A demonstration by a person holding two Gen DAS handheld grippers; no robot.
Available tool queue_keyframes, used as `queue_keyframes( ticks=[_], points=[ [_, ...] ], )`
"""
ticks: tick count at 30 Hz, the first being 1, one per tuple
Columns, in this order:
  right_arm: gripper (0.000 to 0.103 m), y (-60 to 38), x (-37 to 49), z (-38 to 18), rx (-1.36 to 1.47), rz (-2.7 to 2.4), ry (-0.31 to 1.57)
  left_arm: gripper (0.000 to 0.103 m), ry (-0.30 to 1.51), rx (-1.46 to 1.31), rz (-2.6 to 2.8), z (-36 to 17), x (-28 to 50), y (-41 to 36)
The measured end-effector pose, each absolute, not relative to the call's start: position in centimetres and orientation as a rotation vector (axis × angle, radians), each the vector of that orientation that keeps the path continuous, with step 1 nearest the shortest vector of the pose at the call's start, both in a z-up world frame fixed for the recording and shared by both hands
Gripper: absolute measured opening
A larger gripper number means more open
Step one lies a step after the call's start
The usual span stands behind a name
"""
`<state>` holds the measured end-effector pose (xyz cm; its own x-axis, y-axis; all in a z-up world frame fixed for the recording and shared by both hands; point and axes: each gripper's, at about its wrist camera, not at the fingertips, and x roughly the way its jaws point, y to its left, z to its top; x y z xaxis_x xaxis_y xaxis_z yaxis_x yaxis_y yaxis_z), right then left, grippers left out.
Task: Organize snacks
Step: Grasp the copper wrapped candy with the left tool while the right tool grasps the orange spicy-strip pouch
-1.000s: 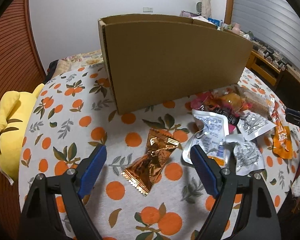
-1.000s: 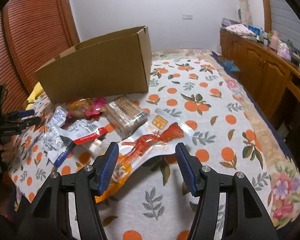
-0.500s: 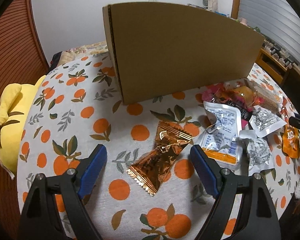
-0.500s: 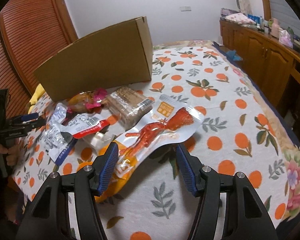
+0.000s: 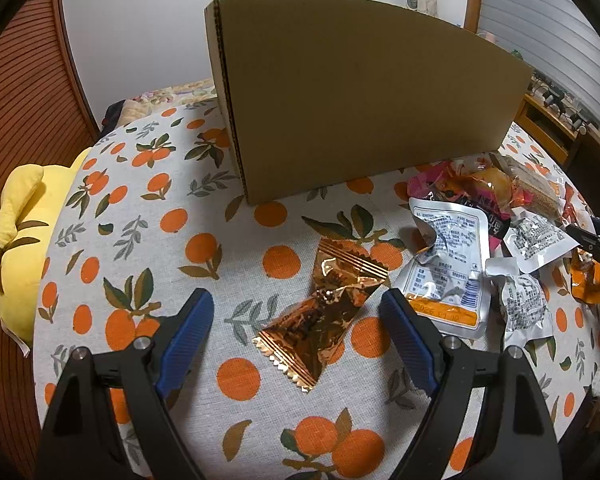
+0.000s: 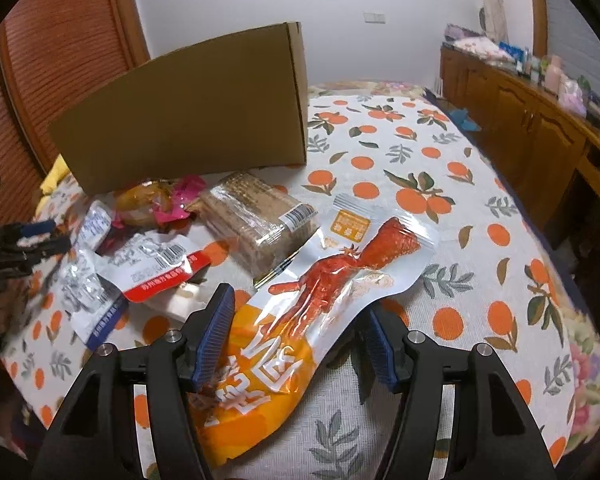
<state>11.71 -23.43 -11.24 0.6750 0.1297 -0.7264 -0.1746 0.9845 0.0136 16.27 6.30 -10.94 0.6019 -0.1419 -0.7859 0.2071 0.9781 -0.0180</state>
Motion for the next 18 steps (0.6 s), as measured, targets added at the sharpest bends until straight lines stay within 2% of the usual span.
queue_keyframes(
  ticks=[3, 6, 11, 13, 18],
  points=[
    [0.063, -23.3, 11.7, -11.2, -0.064, 0.169, 0.810, 0.084, 0.899, 0.069, -0.208, -10.9, 16.3, 6.4],
    [0.063, -23.3, 11.7, -11.3, -0.064, 0.169, 0.808, 0.070, 0.886, 0.050, -0.221, -10.7, 16.1, 6.6],
    [0.063, -23.3, 11.7, -11.3, -0.067, 0.167, 0.808, 0.035, 0.867, 0.027, -0.262, -10.4, 15.7, 6.7],
    [0.063, -23.3, 11.7, -11.3, -0.065, 0.168, 0.808, 0.025, 0.863, 0.035, -0.265, -10.3, 15.5, 6.6],
    [0.063, -23.3, 11.6, -11.3, -0.068, 0.167, 0.808, 0.023, 0.847, 0.023, -0.257, -9.9, 14.6, 6.6]
  ],
)
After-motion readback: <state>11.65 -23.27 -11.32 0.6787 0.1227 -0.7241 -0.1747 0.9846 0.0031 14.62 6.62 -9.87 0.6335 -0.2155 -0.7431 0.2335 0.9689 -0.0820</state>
